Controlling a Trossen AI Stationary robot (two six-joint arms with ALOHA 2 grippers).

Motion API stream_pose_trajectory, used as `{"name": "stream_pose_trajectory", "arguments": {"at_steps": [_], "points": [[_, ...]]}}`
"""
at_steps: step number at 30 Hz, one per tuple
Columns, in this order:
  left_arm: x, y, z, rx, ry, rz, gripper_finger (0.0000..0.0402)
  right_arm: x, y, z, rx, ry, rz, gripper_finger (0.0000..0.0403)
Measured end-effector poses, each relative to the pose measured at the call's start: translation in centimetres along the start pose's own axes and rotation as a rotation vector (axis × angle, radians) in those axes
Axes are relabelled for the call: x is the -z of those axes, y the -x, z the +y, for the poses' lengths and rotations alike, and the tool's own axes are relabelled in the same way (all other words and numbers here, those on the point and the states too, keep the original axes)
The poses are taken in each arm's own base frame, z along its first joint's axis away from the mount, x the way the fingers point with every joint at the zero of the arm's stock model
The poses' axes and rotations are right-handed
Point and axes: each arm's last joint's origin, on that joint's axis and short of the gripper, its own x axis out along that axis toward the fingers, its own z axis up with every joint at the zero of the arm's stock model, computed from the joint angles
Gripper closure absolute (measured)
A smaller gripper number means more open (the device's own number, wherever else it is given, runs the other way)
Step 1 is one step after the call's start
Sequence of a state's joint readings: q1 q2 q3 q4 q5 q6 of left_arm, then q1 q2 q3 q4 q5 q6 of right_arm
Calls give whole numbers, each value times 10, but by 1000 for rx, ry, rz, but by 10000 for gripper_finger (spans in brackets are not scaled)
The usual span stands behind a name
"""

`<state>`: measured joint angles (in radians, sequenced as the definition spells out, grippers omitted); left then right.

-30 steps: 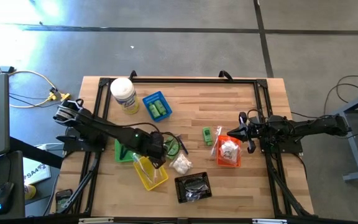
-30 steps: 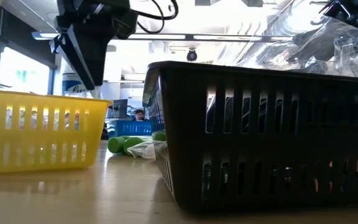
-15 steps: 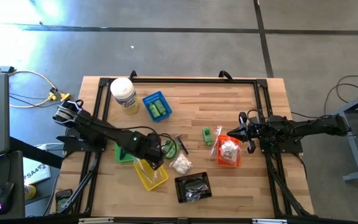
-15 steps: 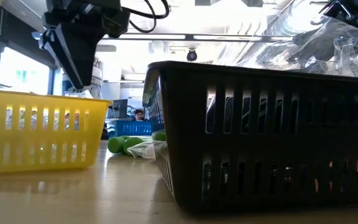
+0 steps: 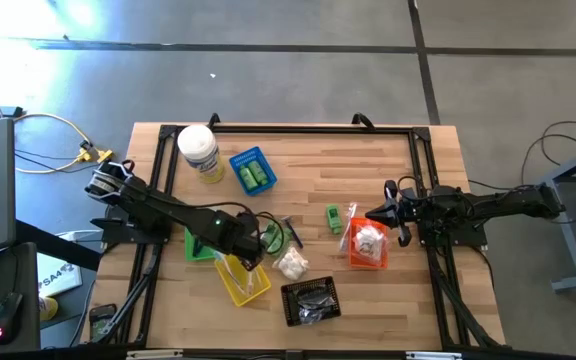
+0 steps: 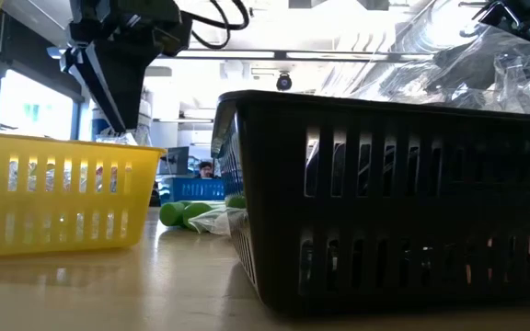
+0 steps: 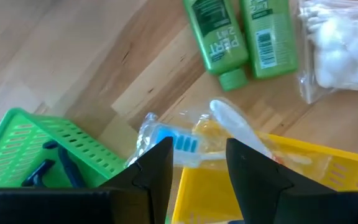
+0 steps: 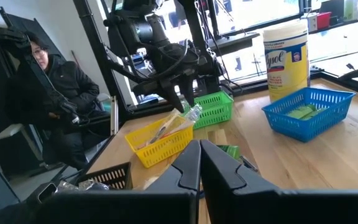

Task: Pick & Place Travel size toiletries
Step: Put the orange toothbrush into the yellow bin

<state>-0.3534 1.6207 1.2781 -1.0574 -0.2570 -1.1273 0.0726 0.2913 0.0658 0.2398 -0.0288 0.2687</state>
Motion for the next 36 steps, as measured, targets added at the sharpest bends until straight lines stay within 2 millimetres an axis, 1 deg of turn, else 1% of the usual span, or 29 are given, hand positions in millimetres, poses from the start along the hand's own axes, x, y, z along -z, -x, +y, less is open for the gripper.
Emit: {"name": "stream_pose_trajectory", "arguments": {"at_steps": [4,8,14,22,25,27,29,30,31,36], "points": [[-1,-1,-2,17,0,-8,259,0,0,0,0,0,0,401],[0,-9,-4,55,-11,-27,259,0,0,0,1,0,3,401],[4,-18,-2,46,-10,-23,259,0,0,0,1,0,3,401],[3,-18,-3,54,-33,-55,260,0,0,0,1,1,3,401],[2,-18,-4,58,-48,-83,284,0,0,0,0,2,1,401],[1,-17,-5,62,-57,-89,318,0,0,0,1,2,1,401],[1,-17,-6,68,-77,-92,365,0,0,0,1,2,1,401],[1,-17,-6,74,-84,-92,382,0,0,0,0,2,1,401],[1,-17,-7,78,-89,-92,390,0,0,0,0,2,1,401],[1,-17,-7,86,-76,-93,398,0,0,0,1,1,3,401]]}}
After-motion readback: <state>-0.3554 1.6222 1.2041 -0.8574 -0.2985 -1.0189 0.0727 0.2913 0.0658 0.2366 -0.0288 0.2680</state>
